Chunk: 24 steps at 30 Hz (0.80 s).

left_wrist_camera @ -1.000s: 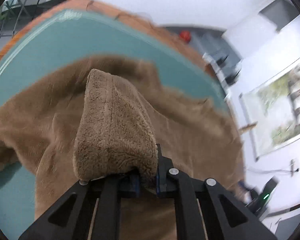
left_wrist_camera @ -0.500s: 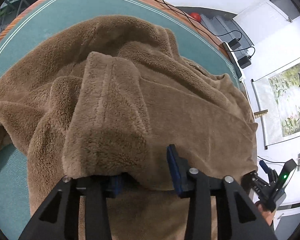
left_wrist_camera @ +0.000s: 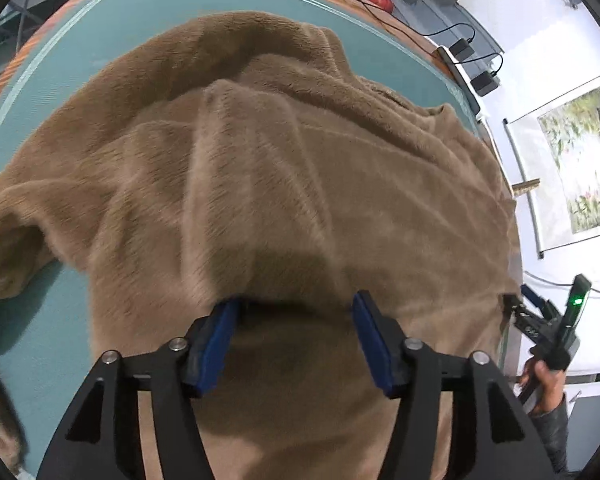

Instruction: Fold clothes

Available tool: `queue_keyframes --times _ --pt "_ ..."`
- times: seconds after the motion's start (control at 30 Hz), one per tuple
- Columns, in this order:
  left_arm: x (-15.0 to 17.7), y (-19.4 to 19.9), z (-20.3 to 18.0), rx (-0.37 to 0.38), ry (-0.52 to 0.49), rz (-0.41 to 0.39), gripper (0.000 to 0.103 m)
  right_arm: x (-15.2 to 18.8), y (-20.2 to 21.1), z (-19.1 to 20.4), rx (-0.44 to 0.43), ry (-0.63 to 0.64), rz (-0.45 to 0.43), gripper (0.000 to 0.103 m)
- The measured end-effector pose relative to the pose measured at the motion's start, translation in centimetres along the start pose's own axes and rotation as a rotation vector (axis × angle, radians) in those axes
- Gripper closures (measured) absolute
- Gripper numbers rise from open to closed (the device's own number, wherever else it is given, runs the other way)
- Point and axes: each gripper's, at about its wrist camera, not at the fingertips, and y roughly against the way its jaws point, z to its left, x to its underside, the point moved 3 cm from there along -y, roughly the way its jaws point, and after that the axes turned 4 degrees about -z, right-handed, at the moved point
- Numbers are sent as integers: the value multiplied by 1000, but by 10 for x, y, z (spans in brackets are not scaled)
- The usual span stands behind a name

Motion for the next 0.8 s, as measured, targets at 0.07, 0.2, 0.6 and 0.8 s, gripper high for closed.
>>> queue_keyframes --times 0.07,0.2,0.6,0.8 --pt "4 7 5 -23 8 -2 37 5 11 2 -57 20 -16 21" --pt "0 24 5 -28 41 -69 37 6 43 1 -169 -11 -79 21" --pt "-36 -7 -43 -40 -86 -183 36 -61 33 72 -253 -10 -112 21" --pt "-31 -32 -17 -53 -44 -131 36 -38 -6 97 -297 47 28 21"
